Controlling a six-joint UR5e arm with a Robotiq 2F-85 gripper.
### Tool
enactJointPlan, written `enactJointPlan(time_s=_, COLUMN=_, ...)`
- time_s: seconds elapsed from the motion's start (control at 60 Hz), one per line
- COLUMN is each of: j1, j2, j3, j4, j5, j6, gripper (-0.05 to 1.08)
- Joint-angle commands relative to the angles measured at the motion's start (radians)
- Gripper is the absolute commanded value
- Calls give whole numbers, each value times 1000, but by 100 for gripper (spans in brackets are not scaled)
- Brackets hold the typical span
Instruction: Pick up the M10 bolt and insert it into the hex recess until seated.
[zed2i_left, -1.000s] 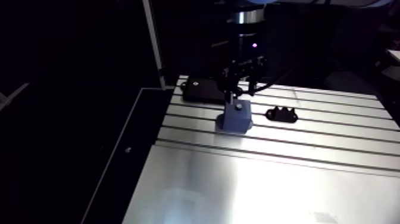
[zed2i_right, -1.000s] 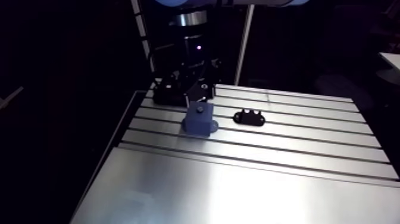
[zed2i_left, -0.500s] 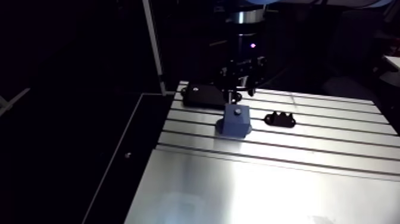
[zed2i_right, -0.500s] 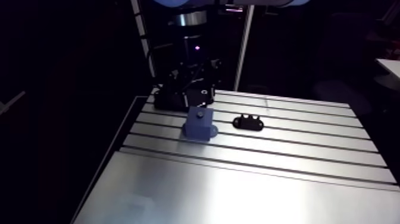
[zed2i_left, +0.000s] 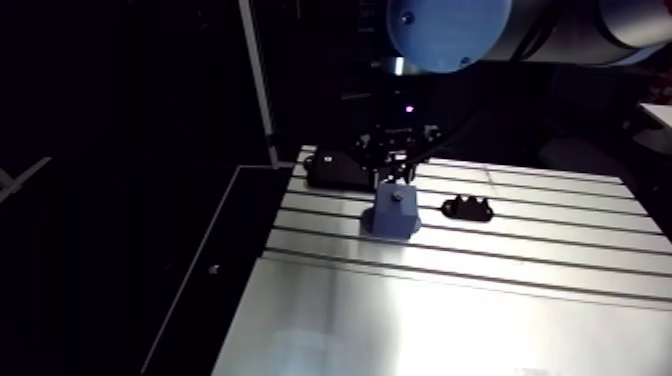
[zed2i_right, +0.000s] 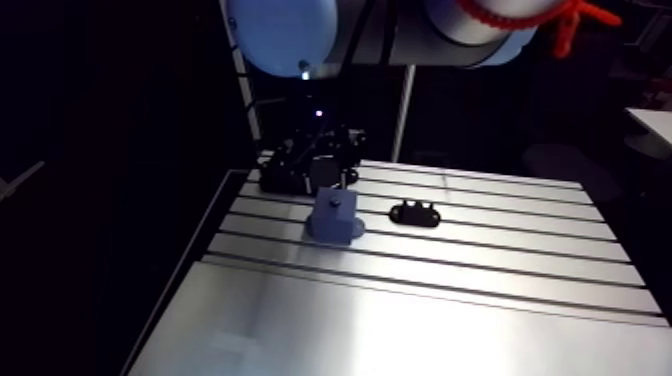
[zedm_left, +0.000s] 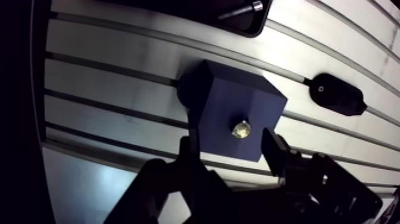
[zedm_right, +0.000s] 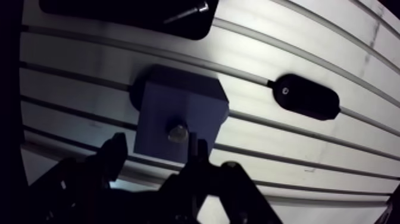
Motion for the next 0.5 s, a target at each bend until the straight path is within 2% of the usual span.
enactJointPlan(time_s=0.017, j1=-8, j2=-7, j3=32, j4=-69, j5=4, j6=53, gripper=39)
enactJointPlan(time_s=0.133, j1=-10, j2=-10, j3=34, j4=-70, j5=4, j6=60, gripper=39)
enactJointPlan(time_s=0.25, j1=-10, j2=-11, j3=34, j4=-65, j5=-3, j6=92, gripper=39)
enactJointPlan(time_s=0.5, j1=-13, j2=-16, j3=32, j4=-46, j5=1, j6=128, gripper=41)
